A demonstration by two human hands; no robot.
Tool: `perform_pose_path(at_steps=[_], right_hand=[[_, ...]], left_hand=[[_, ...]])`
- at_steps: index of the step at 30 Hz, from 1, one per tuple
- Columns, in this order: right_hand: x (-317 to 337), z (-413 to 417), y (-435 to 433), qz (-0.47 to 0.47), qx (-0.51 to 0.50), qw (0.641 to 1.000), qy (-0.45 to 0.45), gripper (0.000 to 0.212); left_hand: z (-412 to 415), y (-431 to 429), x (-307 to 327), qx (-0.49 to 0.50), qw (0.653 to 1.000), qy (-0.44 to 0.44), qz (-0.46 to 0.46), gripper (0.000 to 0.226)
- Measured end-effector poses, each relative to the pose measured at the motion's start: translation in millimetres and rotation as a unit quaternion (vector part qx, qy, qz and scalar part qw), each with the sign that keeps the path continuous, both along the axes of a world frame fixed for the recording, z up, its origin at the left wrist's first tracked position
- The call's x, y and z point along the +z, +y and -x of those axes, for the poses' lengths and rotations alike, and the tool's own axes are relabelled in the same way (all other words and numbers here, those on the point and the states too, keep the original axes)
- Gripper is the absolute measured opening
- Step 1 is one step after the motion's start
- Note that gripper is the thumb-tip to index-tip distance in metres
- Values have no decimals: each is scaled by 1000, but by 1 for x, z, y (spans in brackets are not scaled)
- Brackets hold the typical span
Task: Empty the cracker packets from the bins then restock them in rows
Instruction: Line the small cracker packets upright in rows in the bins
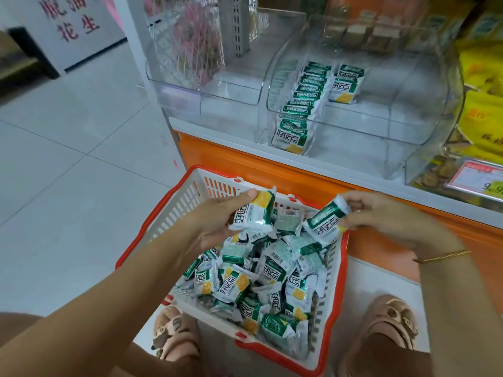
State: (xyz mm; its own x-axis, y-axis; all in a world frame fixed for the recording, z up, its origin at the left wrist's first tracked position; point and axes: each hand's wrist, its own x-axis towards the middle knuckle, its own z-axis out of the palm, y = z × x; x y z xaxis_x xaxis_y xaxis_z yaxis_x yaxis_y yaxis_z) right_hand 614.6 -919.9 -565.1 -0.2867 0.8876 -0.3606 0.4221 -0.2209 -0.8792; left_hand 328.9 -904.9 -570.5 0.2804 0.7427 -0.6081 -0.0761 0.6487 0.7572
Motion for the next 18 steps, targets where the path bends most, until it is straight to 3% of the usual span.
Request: perform_pose_path(at_steps=[1, 3, 6, 11, 15, 18], right_hand=[[7, -1, -1, 5, -2, 999, 37, 27], [18, 2, -3, 8, 15, 996, 83, 62], [27, 24, -7, 13, 53, 992, 112, 46], [28, 63, -12, 7, 79, 996, 43, 32], [28, 67, -10, -3, 33, 998, 48, 27], [27, 62, -7, -33, -11, 998, 53, 36]], left_hand=[[-1, 0, -2, -2, 1000, 12, 7, 41], [-2, -2, -7, -7, 1000, 23, 11, 53], [-12, -10, -5, -44, 998, 36, 8, 75], [-25, -13, -11, -78, 997, 15, 10, 18], [-26, -11, 1, -100, 995, -20, 10, 39], [-23, -9, 15, -91, 994, -54, -9, 58]])
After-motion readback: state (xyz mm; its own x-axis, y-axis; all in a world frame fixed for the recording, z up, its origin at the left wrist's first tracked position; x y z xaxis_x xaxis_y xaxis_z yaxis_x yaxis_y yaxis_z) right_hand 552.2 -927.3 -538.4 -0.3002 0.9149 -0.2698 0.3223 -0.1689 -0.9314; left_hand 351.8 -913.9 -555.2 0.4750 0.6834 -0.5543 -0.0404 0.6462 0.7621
